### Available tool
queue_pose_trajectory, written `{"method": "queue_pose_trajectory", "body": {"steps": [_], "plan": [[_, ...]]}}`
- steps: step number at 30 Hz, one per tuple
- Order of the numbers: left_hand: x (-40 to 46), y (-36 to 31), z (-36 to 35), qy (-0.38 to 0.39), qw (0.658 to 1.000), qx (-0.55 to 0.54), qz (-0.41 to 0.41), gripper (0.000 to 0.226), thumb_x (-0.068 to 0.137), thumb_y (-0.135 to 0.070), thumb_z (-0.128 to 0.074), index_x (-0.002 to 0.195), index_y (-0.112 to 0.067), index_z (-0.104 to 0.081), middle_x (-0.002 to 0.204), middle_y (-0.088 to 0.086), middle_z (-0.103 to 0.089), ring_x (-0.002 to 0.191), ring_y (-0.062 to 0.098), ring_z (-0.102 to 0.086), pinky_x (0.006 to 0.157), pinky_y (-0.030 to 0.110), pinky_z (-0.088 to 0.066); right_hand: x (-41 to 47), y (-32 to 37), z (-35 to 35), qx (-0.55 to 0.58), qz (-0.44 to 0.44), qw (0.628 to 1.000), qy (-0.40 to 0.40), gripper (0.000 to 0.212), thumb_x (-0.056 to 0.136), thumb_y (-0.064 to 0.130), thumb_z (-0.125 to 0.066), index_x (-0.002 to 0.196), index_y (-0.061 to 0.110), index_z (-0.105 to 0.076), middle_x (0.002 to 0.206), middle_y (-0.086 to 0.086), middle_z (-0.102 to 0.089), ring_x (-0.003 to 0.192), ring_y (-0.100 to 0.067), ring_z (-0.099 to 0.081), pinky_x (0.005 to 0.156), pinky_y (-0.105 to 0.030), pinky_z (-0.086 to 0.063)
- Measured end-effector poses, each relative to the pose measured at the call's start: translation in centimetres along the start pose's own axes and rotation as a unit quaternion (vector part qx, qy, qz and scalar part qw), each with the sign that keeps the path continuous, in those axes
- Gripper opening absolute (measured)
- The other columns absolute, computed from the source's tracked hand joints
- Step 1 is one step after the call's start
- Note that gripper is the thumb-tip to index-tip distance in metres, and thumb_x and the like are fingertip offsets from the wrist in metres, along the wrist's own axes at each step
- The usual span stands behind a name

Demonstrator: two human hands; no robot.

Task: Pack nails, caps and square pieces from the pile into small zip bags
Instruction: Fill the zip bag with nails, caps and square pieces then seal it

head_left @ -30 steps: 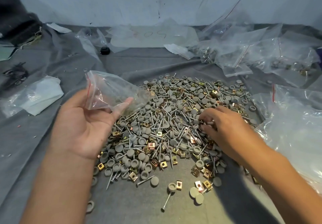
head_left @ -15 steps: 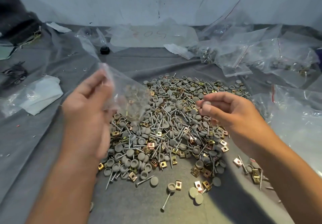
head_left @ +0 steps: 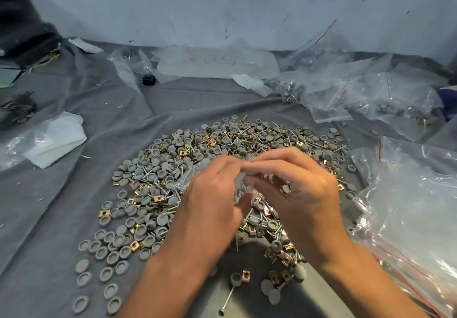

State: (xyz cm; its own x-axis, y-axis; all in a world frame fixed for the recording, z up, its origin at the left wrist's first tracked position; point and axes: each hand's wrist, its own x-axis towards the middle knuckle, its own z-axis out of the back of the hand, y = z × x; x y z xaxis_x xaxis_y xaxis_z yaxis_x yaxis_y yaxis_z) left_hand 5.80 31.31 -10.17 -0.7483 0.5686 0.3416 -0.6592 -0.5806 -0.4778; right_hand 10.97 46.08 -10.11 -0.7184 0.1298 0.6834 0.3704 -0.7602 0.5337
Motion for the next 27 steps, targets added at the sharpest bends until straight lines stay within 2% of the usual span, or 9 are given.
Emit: {"method": "queue_pose_trajectory", "body": {"steps": [3,7,10,12,15,17,19,22,27], "plan": [[0.2,0.2,0.2,-0.011,0.999,-0.030,0.006,0.055,0.077,-0.008,-0.084,0.126,-0.023,-0.063,0.117,-0.018,-0.058,0.101,-0.002,-0.054,0.091,0.006,-0.041,-0.4,-0.3,-0.5,-0.033,0.038,0.998,-0.025,0.016,0.080,0.010,-0.084,0.093,0.006,-0.076,0.094,-0.001,-0.073,0.088,-0.009,-0.069,0.076,-0.023,-0.057],[0.3,0.1,0.3,-0.027,0.998,-0.058,0.013,0.053,0.075,-0.006,-0.083,0.122,-0.022,-0.066,0.114,-0.017,-0.060,0.101,-0.003,-0.055,0.092,0.005,-0.040,-0.5,-0.4,-0.9,-0.077,0.059,0.995,-0.014,0.013,0.083,0.021,-0.081,0.090,0.010,-0.078,0.095,0.003,-0.074,0.088,-0.015,-0.067,0.076,-0.028,-0.055],[0.1,0.1,0.4,-0.031,0.998,-0.055,0.027,0.049,0.080,-0.024,-0.079,0.125,-0.031,-0.061,0.114,-0.025,-0.055,0.100,-0.006,-0.055,0.090,0.003,-0.041,-0.2,-0.9,-0.1,-0.068,0.034,0.997,-0.025,0.012,0.086,0.025,-0.077,0.095,0.017,-0.077,0.100,0.008,-0.072,0.092,-0.014,-0.066,0.082,-0.025,-0.052],[0.0,0.2,0.3,-0.032,0.997,-0.055,0.034,0.048,0.082,-0.033,-0.074,0.128,-0.035,-0.058,0.114,-0.029,-0.051,0.095,-0.013,-0.053,0.086,-0.001,-0.040,0.2,-1.9,1.1,-0.063,-0.019,0.997,-0.029,0.013,0.087,0.026,-0.073,0.099,0.022,-0.073,0.098,0.012,-0.069,0.091,-0.002,-0.064,0.079,-0.018,-0.052],[-0.1,0.3,0.3,-0.030,0.997,-0.061,0.036,0.048,0.083,-0.034,-0.070,0.129,-0.035,-0.057,0.115,-0.030,-0.050,0.094,-0.019,-0.050,0.085,-0.004,-0.037,0.6,-4.3,2.8,-0.098,-0.170,0.978,0.069,0.016,0.087,0.038,-0.067,0.102,0.033,-0.068,0.096,0.023,-0.062,0.086,0.009,-0.058,0.077,-0.010,-0.049],[-0.1,0.2,0.2,-0.027,0.997,-0.059,0.037,0.048,0.082,-0.036,-0.066,0.129,-0.034,-0.056,0.113,-0.030,-0.049,0.094,-0.023,-0.047,0.084,-0.005,-0.036,0.2,-5.8,2.9,-0.173,-0.212,0.939,0.206,0.023,0.089,0.040,-0.068,0.112,0.038,-0.067,0.110,0.020,-0.062,0.096,0.007,-0.056,0.087,-0.017,-0.048],[-0.1,0.1,0.2,-0.027,0.997,-0.061,0.038,0.049,0.082,-0.037,-0.065,0.130,-0.034,-0.056,0.112,-0.030,-0.048,0.093,-0.026,-0.046,0.081,-0.006,-0.036,-0.3,-6.5,2.4,-0.198,-0.212,0.914,0.284,0.034,0.091,0.040,-0.068,0.125,0.041,-0.063,0.124,0.016,-0.057,0.113,-0.005,-0.054,0.100,-0.028,-0.047],[-0.1,0.1,0.2,-0.025,0.997,-0.062,0.040,0.049,0.082,-0.037,-0.066,0.130,-0.035,-0.055,0.113,-0.030,-0.048,0.094,-0.025,-0.046,0.083,-0.007,-0.034,-0.5,-6.5,1.6,-0.215,-0.164,0.918,0.291,0.041,0.092,0.042,-0.066,0.131,0.046,-0.058,0.124,0.017,-0.052,0.115,-0.007,-0.049,0.098,-0.029,-0.047],[-0.1,0.2,0.3,-0.022,0.998,-0.050,0.043,0.048,0.083,-0.035,-0.071,0.130,-0.035,-0.057,0.116,-0.030,-0.050,0.089,-0.022,-0.048,0.083,-0.006,-0.036,-0.7,-6.7,1.3,-0.224,-0.125,0.924,0.284,0.021,0.092,0.040,-0.066,0.113,0.042,-0.062,0.118,0.014,-0.052,0.109,-0.010,-0.051,0.087,-0.035,-0.054]]}}
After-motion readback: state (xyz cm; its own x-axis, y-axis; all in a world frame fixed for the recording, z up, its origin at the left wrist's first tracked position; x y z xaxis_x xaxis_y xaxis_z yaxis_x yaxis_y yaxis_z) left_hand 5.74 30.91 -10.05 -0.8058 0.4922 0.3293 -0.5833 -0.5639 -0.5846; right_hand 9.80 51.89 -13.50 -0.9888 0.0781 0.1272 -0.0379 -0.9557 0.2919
